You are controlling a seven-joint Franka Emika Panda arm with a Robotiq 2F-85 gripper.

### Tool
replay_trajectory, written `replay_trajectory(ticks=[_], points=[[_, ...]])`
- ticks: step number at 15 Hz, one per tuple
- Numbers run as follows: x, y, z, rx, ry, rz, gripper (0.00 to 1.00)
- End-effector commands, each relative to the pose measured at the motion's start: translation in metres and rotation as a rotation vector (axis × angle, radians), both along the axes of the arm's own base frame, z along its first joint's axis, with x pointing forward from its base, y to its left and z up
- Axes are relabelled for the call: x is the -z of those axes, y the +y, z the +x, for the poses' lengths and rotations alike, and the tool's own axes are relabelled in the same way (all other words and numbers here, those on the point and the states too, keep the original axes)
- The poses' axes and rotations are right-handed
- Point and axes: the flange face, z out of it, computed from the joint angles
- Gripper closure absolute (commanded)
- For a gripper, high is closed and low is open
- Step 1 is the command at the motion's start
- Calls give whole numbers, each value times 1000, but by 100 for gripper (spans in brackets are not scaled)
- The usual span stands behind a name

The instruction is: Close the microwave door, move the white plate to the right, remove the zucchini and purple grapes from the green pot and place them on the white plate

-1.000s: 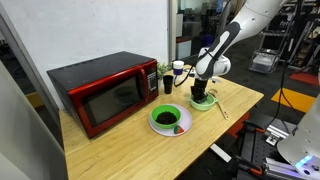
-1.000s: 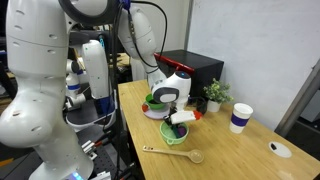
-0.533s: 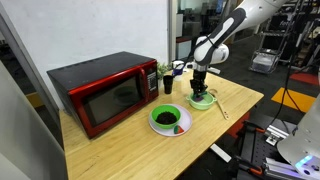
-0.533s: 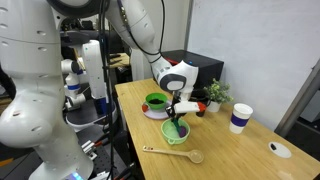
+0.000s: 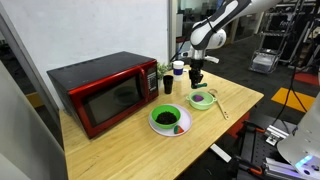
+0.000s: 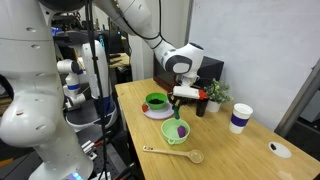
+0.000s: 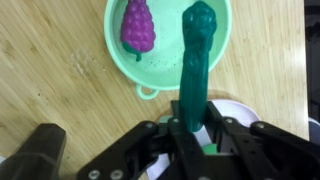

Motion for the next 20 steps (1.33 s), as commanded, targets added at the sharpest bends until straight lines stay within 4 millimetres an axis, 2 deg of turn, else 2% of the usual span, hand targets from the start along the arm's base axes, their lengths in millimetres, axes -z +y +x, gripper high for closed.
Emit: replay_trajectory(ticks=[1, 6, 10, 19, 20], points=[[-20, 17, 8, 152, 18, -26, 93], [-34, 57, 8, 305, 73, -34, 93], [-27, 83, 2, 381, 88, -23, 93], [1, 87, 3, 606, 66, -40, 93], [-5, 85, 5, 576, 71, -53, 73]])
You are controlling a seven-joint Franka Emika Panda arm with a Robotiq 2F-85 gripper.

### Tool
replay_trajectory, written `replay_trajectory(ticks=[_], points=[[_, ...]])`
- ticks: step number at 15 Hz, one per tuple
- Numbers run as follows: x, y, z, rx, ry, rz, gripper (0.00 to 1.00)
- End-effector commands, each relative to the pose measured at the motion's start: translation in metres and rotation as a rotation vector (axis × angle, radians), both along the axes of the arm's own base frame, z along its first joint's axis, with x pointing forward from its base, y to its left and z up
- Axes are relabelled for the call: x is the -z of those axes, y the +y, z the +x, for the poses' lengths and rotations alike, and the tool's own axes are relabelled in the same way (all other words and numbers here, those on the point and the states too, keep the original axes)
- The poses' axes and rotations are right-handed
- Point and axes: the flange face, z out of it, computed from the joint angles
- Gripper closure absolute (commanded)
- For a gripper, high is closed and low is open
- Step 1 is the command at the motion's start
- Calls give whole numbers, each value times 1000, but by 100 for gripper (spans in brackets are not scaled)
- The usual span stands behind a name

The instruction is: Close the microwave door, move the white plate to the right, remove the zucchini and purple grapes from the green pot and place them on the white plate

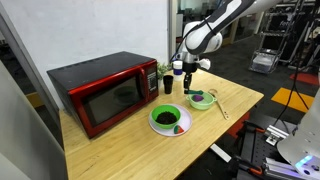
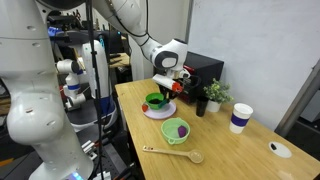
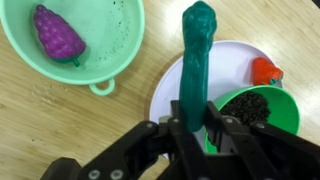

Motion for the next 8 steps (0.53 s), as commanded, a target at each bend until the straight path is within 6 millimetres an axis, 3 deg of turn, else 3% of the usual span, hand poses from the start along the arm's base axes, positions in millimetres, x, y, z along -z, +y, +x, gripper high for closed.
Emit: replay_trajectory(ticks=[1, 8], points=[[1, 0, -1, 7, 4, 1, 73], [2, 0, -1, 14, 6, 2, 73]])
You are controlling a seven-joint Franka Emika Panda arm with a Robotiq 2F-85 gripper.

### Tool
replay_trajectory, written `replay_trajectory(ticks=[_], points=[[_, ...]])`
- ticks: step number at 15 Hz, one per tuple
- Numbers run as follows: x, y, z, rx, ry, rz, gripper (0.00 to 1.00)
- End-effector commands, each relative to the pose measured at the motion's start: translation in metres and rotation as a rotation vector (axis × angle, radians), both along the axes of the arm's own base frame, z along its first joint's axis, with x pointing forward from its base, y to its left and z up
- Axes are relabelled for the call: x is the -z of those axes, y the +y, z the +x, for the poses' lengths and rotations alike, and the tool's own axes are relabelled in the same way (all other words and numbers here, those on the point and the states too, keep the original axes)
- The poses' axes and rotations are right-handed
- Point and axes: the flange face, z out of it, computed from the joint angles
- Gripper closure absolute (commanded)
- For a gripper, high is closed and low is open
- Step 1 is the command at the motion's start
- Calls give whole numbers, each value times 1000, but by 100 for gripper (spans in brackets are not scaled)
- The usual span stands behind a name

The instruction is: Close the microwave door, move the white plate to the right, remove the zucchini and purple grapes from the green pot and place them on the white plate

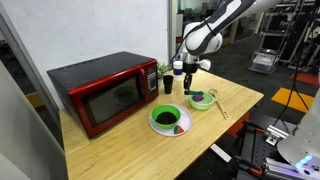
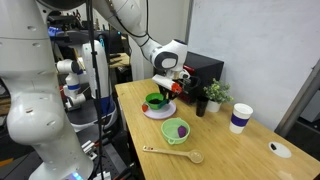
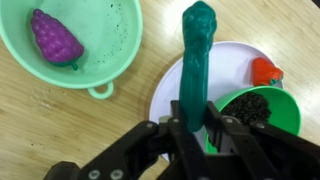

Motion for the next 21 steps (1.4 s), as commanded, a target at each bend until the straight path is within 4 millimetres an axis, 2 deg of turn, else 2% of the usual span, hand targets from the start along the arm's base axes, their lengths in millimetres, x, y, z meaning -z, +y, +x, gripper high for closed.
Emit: replay_trajectory(ticks=[1, 4, 5, 10, 16, 21], points=[[0, 0, 0, 0, 0, 0, 73], [0, 0, 0, 0, 0, 0, 73], [0, 0, 0, 0, 0, 0, 93], [18, 11, 3, 63, -3, -13, 93], [43, 42, 6, 183, -78, -66, 93], [55, 63, 3, 256, -133, -114, 93]])
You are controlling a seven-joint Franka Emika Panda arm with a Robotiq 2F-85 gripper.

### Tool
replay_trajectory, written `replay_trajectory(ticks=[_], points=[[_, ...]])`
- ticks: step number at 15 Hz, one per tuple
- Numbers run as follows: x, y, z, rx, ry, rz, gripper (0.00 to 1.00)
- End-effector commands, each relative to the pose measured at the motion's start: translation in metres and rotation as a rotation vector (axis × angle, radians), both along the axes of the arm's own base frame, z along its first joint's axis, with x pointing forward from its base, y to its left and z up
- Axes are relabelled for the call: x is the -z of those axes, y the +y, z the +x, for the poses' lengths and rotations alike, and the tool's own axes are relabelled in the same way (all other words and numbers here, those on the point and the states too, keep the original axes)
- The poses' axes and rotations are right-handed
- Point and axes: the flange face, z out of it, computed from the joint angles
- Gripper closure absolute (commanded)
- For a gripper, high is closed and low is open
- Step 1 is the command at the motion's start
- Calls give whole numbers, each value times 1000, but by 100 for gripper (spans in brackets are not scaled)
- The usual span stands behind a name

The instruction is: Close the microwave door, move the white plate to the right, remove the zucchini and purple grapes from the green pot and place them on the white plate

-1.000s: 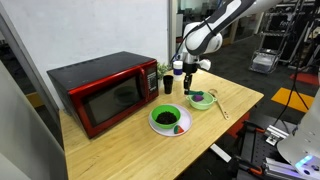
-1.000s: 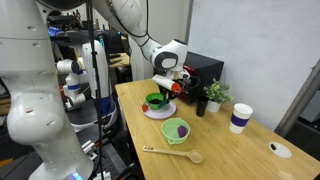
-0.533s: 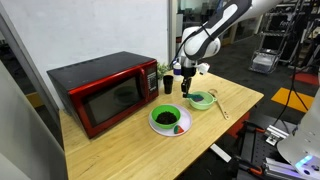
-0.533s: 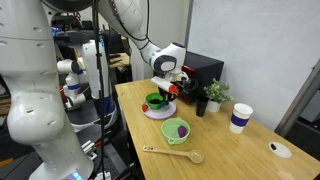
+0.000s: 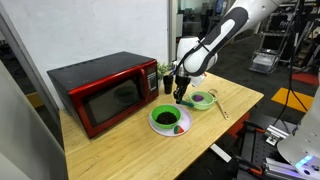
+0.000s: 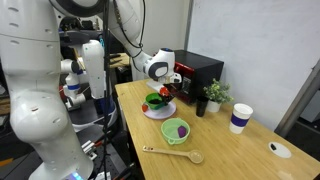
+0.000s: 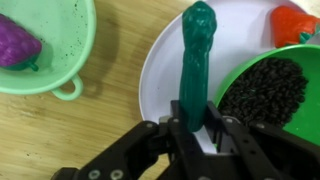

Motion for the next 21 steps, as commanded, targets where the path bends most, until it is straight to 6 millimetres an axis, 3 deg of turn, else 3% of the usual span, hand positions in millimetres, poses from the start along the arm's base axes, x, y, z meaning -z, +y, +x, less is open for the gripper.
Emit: replay_trajectory(ticks=[1, 5, 12, 21], points=[[7, 8, -5, 51, -36, -41, 93], [15, 9, -11, 107, -45, -72, 93], [28, -6, -16, 192, -32, -102, 93], [48, 9, -22, 251, -34, -87, 93]])
